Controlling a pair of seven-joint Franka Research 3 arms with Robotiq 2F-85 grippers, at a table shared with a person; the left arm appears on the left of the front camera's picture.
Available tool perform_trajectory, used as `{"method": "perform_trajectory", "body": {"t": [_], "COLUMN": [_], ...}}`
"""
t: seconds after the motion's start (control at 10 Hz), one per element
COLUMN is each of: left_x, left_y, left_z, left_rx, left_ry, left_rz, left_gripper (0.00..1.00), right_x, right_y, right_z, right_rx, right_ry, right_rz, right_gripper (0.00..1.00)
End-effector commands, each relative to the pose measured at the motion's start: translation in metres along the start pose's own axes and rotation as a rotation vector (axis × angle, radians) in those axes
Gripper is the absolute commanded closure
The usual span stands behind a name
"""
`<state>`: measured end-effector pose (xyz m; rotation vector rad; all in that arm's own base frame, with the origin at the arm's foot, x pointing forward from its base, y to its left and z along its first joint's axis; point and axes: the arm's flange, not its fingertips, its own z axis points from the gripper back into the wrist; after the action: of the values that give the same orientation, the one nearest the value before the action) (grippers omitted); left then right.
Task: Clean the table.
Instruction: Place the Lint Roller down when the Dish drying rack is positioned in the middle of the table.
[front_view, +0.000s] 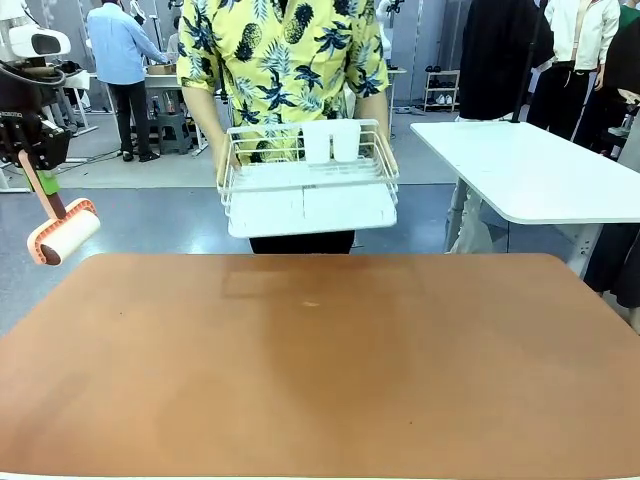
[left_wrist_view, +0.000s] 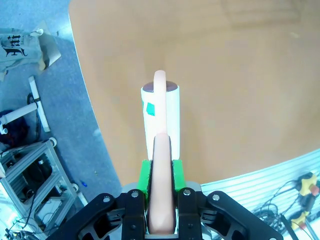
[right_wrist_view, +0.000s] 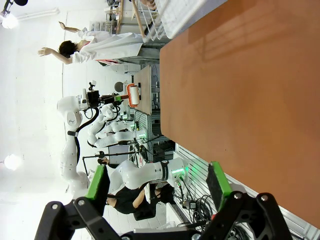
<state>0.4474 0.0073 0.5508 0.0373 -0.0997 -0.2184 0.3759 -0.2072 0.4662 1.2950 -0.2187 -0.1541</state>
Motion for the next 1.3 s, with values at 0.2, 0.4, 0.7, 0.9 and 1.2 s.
{"method": "perform_trajectory", "body": {"t": [0.2, 0.4, 0.7, 0.9, 1.2], "left_x": [-0.0012, -0.0012, -0.0012, -0.0012, -0.0012], "left_y": [-0.0003, -0.0003, -0.0003, -0.0003, -0.0003], "left_z": [0.003, 0.003, 0.003, 0.003, 0.003], "left_rx": [0.011, 0.011, 0.011, 0.011, 0.011], "left_ry": [-0.004, -0.004, -0.004, -0.004, -0.004], "left_rz": [0.01, 0.01, 0.01, 0.01, 0.01], "left_gripper": [0.79, 0.79, 0.79, 0.79, 0.79], "right_x": [-0.0014, -0.0014, -0.0014, -0.0014, -0.0014], "right_y": [0.0033, 0.0033, 0.0033, 0.0033, 0.0033], "right_z": [0.0, 0.0, 0.0, 0.0, 0.0], "right_rx": [0.011, 0.011, 0.011, 0.011, 0.011], "right_ry": [0.0, 0.0, 0.0, 0.0, 0.0], "right_rz": [0.012, 0.012, 0.012, 0.012, 0.012], "right_gripper": [0.0, 0.0, 0.0, 0.0, 0.0]}}
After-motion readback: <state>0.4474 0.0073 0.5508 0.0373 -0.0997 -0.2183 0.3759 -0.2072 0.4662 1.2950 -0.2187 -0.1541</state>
